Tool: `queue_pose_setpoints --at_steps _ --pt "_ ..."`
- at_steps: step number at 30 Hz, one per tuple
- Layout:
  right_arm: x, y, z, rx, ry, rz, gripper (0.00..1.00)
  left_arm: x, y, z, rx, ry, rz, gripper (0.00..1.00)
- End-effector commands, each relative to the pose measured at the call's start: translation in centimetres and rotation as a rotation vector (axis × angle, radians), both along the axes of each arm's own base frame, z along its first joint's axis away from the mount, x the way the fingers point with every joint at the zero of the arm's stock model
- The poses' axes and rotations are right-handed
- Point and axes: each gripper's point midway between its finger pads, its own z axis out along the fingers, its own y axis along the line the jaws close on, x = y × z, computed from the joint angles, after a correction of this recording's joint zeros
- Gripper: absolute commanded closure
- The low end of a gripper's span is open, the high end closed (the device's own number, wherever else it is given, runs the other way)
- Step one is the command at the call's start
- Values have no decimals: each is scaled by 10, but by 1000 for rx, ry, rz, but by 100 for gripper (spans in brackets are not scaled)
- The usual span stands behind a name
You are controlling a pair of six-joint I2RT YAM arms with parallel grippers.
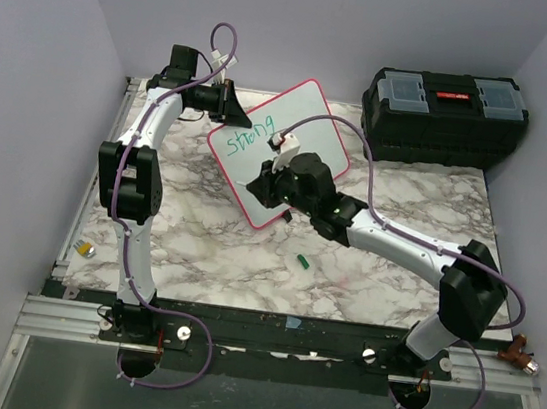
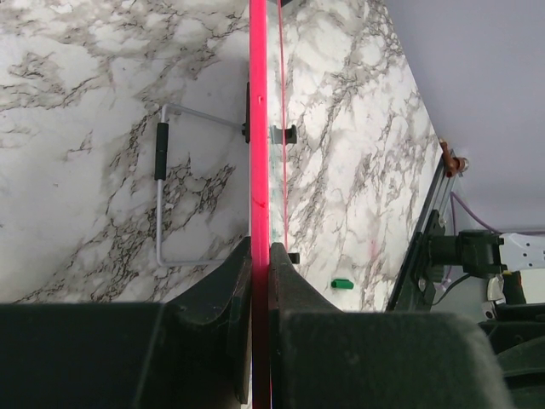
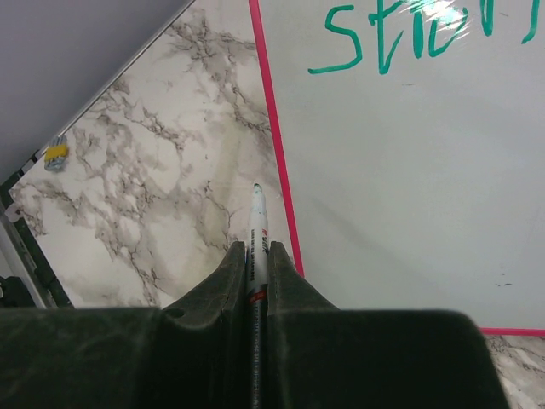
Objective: Write a sentence on the whiteboard
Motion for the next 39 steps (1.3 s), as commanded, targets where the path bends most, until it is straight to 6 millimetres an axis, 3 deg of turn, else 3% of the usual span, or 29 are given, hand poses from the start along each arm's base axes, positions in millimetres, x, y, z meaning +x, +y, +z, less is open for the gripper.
queue_pose_setpoints --at_steps 1,18,28,39 --pt "7 9 -1 -8 -40 -25 99 -3 -6 3 25 -64 -24 100" --pt "43 27 -15 -38 -58 -124 99 -4 -7 3 14 -64 -29 100" --pt "52 15 -28 -94 -72 -190 100 -3 -7 4 11 -66 -29 100" --pt "62 8 -21 -133 -103 -238 99 -4 -7 3 11 -63 -30 100"
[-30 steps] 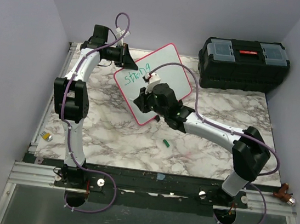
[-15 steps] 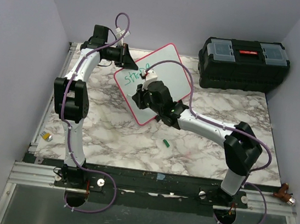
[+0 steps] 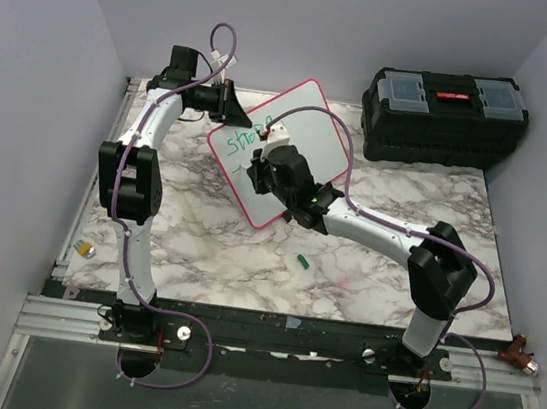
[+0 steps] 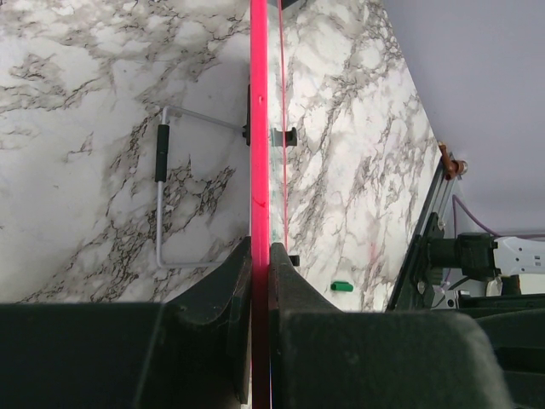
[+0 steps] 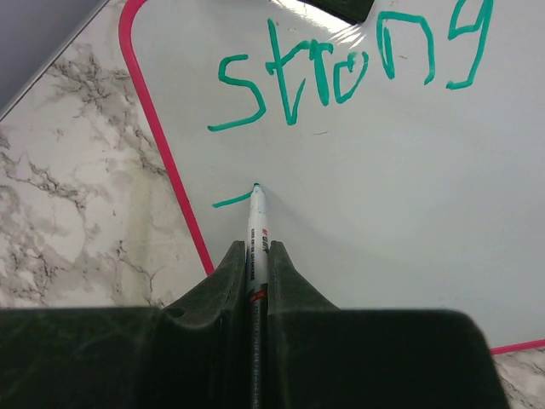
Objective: Write a sentence on the whiteboard
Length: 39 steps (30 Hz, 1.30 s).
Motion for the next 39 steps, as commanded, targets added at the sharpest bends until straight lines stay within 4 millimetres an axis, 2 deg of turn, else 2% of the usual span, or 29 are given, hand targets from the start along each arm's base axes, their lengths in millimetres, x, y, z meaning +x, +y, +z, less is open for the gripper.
queue_pose_setpoints --at_steps 1,7,11,23,31,39 --pt "5 1 5 -26 -24 -18 99 -5 -7 4 15 -64 -36 100" --pt "-4 7 33 42 -46 40 99 -4 -7 3 16 -63 -36 100" --pt "-5 15 40 68 -42 65 99 -5 -7 3 16 -63 -36 100" --pt "6 27 24 40 -12 48 99 -5 -7 4 16 -65 -38 100" --pt "7 23 6 6 12 32 99 -5 -7 4 15 -65 -38 100" --pt "-1 16 -12 -15 50 31 99 -5 -7 4 15 -64 -38 100"
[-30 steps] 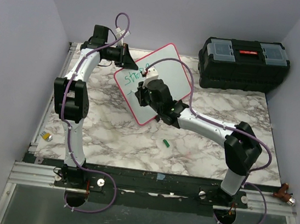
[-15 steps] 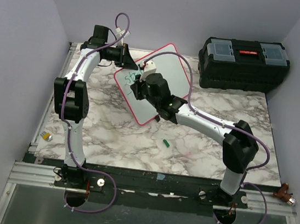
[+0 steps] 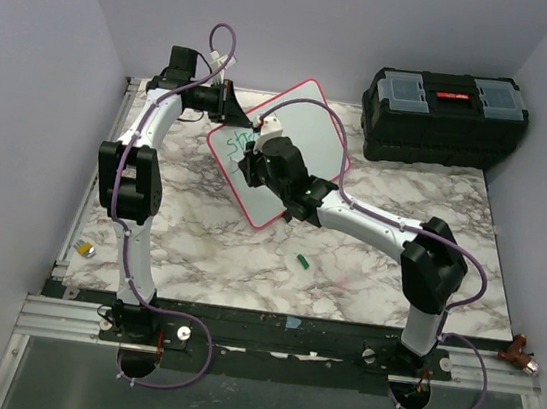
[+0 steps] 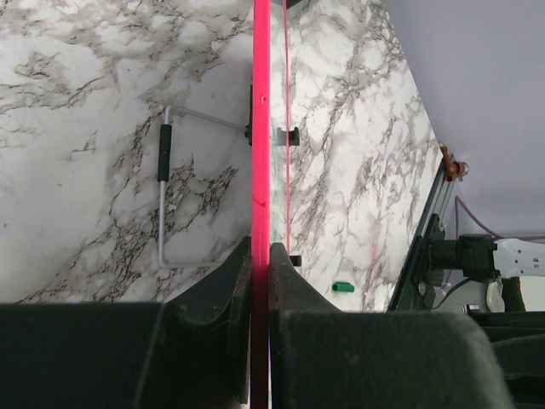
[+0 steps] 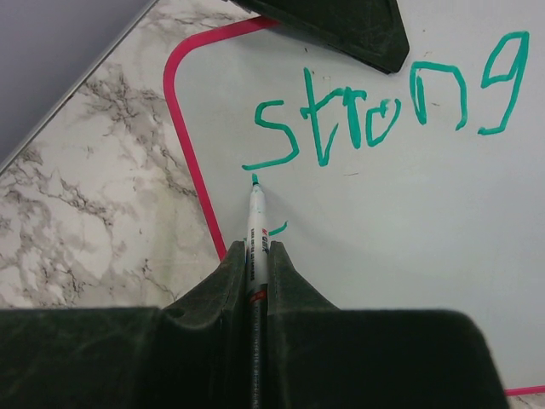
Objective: Write a sentence on the whiteboard
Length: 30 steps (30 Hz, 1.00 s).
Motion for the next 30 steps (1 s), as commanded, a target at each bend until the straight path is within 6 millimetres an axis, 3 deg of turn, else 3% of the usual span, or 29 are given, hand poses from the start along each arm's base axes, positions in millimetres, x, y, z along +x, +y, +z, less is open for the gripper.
queue_pose_setpoints --at_steps 1,15,23,30 --pt "-11 -8 -29 -50 60 -1 99 -6 -8 5 15 -67 -42 100" --pt "-35 -30 -55 -78 135 5 99 -5 -8 5 12 -67 -40 100" --pt "-26 -38 -51 -104 103 -46 99 -5 -8 4 13 -62 -39 100" --pt "-14 -33 -36 -116 56 -62 99 -5 -8 4 13 -63 -39 100"
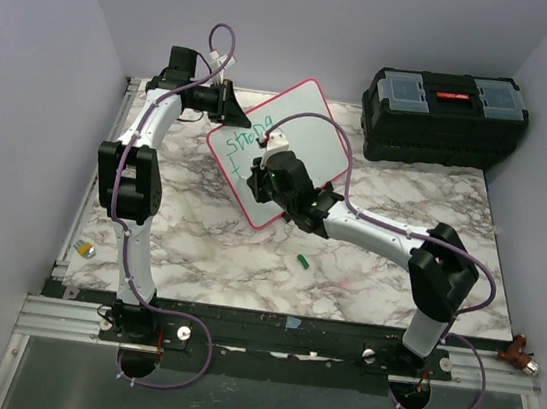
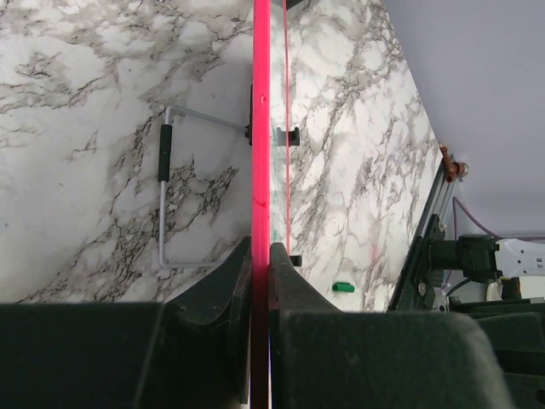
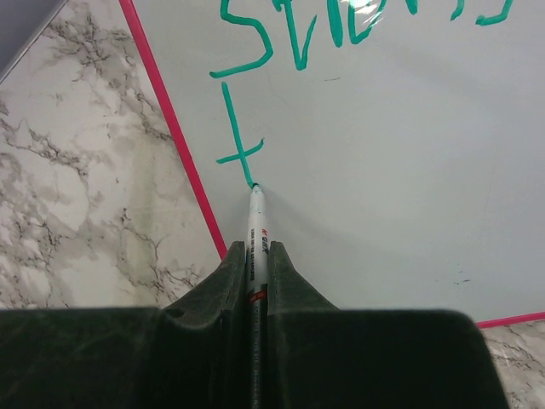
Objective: Write a sentence on the whiteboard
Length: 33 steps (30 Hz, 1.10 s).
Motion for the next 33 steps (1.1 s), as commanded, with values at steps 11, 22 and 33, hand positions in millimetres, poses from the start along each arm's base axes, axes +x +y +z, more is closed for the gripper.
queue_pose_setpoints --at_steps 11,22,33 --pt "12 -4 37 -17 -68 -46 99 -6 -10 5 14 -63 -43 100" --pt "25 8 44 7 -82 -70 100 -6 -9 4 17 -62 -40 100" --pt "35 15 32 -32 -73 -91 99 -6 -9 4 18 -63 -41 100"
